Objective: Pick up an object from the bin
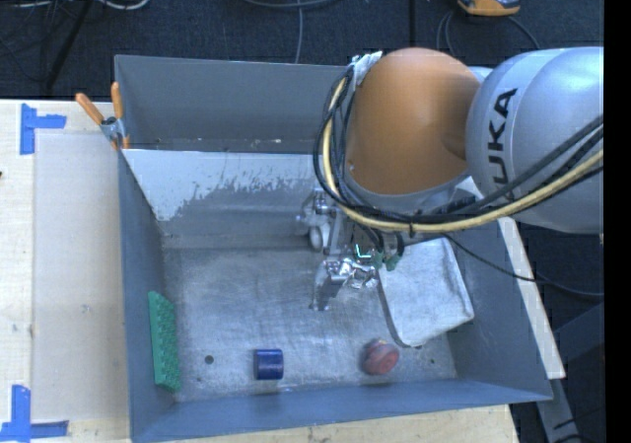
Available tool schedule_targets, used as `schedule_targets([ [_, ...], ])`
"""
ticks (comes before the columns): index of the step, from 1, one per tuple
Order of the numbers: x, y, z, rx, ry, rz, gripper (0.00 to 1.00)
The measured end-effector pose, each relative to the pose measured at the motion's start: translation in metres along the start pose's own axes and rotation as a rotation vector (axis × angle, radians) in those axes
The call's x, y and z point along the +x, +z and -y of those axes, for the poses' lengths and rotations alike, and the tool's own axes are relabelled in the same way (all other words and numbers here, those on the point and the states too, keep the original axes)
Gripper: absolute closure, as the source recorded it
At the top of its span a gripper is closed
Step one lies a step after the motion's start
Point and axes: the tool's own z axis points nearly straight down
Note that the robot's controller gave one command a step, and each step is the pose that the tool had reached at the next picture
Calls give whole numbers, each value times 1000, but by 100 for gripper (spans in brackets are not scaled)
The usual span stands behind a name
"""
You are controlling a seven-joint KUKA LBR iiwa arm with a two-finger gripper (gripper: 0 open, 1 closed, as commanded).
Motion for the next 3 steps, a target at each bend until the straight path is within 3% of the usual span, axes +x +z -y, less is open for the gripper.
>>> schedule_targets([
  [1, 38, 145, -27, 0, -20, -2, 0],
  [2, 57, 172, -9, -2, -291, 24, 0],
  [3, 60, 172, -21, -1, -128, 23, 0],
])
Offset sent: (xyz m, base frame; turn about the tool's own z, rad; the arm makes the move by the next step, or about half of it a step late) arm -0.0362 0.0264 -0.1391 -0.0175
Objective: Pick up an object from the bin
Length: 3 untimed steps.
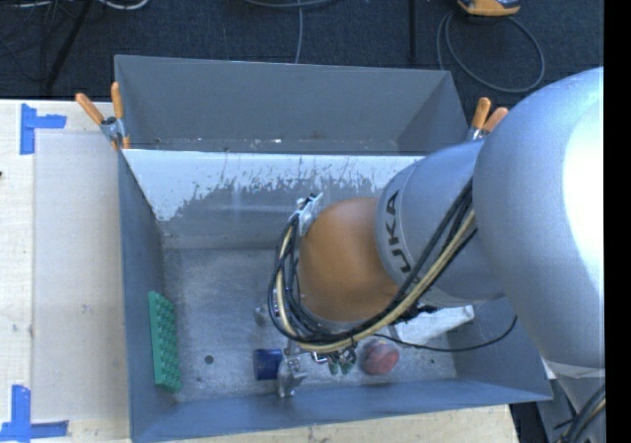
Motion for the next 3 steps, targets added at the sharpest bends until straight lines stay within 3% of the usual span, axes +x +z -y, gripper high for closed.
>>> schedule_targets([
  [1, 1, -1, -1, -3, 2, -3, 100],
  [2, 7, -117, 7, -1, 1, -8, 100],
  [3, 2, -180, 38, -2, -298, -10, 100],
])
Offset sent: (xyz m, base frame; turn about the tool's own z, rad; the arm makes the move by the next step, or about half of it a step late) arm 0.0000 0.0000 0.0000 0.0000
